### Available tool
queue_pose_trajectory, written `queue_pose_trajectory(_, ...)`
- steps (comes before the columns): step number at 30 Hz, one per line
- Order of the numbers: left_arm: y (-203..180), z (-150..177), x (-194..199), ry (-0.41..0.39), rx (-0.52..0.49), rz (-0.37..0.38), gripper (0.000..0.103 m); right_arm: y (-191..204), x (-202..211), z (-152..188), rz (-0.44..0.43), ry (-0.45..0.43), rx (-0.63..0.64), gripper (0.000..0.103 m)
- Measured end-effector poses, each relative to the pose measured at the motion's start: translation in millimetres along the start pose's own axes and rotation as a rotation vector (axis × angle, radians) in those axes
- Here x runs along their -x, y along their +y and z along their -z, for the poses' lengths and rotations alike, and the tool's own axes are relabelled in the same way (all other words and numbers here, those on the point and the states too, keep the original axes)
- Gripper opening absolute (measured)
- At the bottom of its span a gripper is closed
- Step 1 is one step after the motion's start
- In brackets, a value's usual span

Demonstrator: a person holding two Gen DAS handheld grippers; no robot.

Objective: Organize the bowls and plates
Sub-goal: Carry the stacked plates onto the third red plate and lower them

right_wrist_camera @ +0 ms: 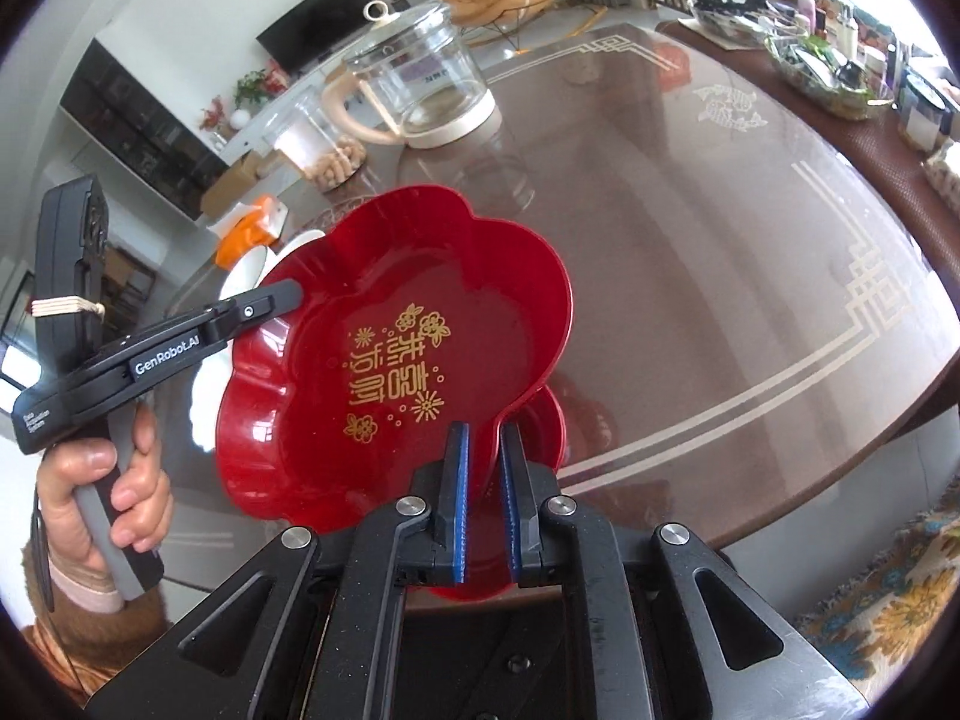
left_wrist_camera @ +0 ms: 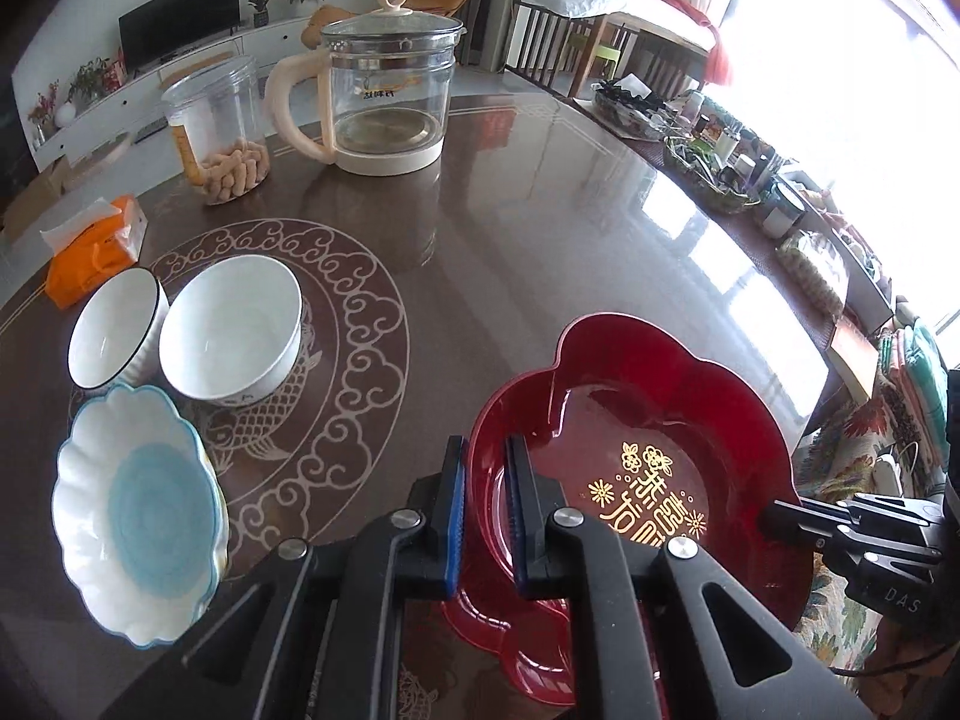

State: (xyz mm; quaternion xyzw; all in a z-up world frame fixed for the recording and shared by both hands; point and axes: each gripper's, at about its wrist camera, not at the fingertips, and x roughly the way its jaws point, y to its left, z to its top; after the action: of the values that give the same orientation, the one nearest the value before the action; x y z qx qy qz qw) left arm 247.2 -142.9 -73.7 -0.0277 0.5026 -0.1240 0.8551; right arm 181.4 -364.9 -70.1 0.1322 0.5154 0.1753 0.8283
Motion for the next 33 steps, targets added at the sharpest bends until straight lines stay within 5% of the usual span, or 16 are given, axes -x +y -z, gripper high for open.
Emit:
queue_pose_trajectory(10,1.9,60.0,-12.6,0.016,0.005,-0.039,0.011,-3.6,-30.6,11.3,0.125,0.016,0.062,0.012)
queue_pose_trajectory(29,-3.0,68.4,-7.9,-0.027,-0.091,-0.189,0.013,2.9,-49.3,24.4,0.235,-0.043,0.167,0.013)
queue_pose_trajectory(32,4.9,69.5,5.4,-0.064,-0.067,-0.196,0.022,0.5,-40.2,22.4,0.216,-0.08,0.139,0.021)
queue_pose_trajectory(33,8.5,71.4,9.9,-0.075,-0.053,-0.201,0.037,-0.2,-36.0,21.9,0.207,-0.093,0.128,0.027)
